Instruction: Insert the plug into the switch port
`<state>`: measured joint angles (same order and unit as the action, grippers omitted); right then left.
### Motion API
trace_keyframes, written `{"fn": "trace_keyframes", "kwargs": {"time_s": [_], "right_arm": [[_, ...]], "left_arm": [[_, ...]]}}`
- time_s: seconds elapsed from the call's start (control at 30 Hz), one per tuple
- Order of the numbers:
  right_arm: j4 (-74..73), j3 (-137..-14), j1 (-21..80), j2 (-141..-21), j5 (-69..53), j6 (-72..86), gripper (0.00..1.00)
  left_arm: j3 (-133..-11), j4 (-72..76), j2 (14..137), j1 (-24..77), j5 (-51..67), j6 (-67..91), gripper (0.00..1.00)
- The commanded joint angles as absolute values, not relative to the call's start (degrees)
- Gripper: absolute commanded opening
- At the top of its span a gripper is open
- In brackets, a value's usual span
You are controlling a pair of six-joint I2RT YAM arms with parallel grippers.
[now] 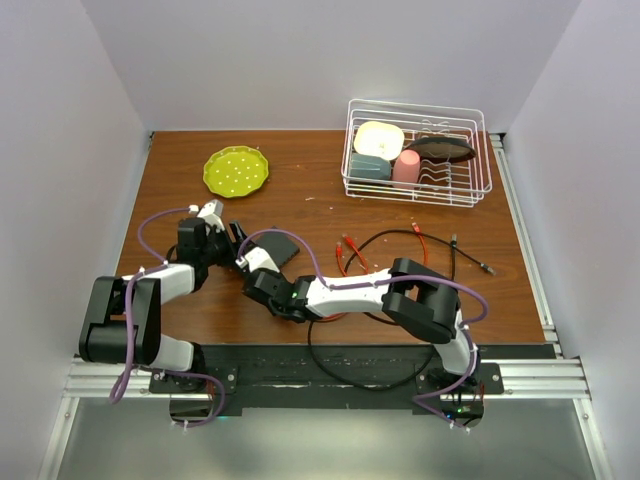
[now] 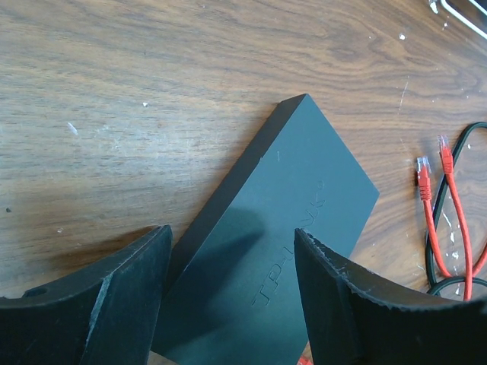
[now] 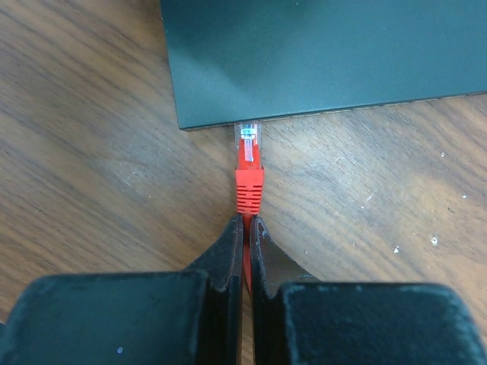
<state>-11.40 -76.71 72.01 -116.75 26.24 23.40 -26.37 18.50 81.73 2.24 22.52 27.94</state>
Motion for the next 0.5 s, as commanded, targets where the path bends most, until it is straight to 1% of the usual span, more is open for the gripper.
{"fn": "trace_keyframes", "kwargs": {"time_s": [0.0, 0.47], "right_arm": [[-11.43, -78.84, 72.33, -117.33, 28.21, 24.78, 0.0], [-11.34, -82.35, 72.33, -119.53, 28.12, 25.4, 0.0]], "left_arm": [[-28.13, 19.86, 82.18, 2.02, 24.17, 26.98, 0.7], [-27.95, 20.48, 82.53, 2.02, 25.22, 27.07, 0.69]]}}
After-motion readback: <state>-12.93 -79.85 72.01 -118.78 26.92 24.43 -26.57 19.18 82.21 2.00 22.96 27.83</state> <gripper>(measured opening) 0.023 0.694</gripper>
